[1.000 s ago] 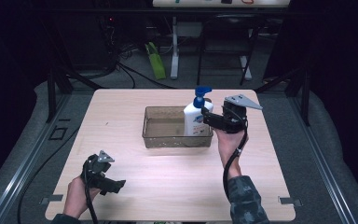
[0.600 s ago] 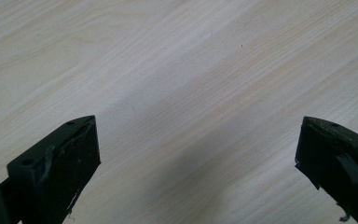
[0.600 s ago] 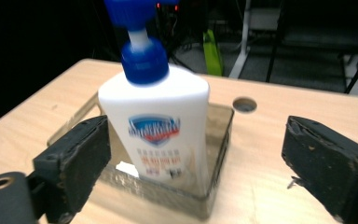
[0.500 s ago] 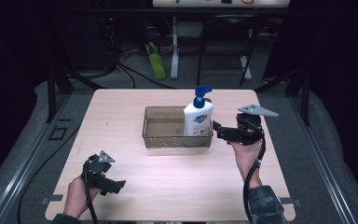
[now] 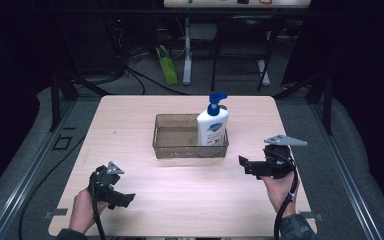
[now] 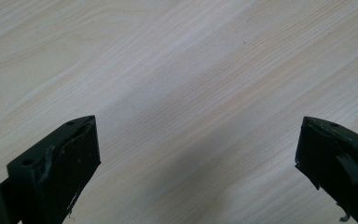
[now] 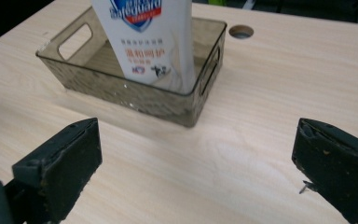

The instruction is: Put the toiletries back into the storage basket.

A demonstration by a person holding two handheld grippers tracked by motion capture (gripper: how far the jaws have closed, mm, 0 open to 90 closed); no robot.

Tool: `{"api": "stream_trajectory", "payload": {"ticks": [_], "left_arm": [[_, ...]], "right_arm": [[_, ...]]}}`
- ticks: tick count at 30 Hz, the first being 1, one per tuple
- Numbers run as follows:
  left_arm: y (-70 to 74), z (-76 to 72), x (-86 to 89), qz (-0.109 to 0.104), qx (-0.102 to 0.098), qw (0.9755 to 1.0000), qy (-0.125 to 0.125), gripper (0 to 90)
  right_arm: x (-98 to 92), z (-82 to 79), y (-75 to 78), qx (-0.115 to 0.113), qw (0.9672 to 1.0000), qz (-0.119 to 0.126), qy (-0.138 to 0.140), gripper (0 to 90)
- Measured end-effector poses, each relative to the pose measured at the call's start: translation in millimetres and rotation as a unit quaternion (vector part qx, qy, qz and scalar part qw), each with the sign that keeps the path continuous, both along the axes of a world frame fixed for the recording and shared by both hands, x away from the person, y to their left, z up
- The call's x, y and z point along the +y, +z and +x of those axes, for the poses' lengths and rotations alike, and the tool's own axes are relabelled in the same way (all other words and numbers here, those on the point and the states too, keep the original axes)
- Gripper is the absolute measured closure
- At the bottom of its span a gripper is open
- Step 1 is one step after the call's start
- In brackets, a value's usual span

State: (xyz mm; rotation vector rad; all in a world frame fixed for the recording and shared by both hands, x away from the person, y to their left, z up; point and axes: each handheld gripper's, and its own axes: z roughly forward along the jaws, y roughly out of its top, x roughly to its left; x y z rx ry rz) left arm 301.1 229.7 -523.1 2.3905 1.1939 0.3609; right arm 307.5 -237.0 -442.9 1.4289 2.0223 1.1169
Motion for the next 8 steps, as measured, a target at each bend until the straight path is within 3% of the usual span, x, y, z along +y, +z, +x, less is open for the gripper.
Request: {"api": "stream_trajectory", "payload": {"ticks": [8], "left_arm": [[-0.8, 0.9, -0.7, 0.007, 0.002, 1.0, -0.004, 0.0]], "right_arm": [[-15.6, -15.4, -32.3, 0.049, 0.9987, -0.008, 0.007, 0.0]]}}
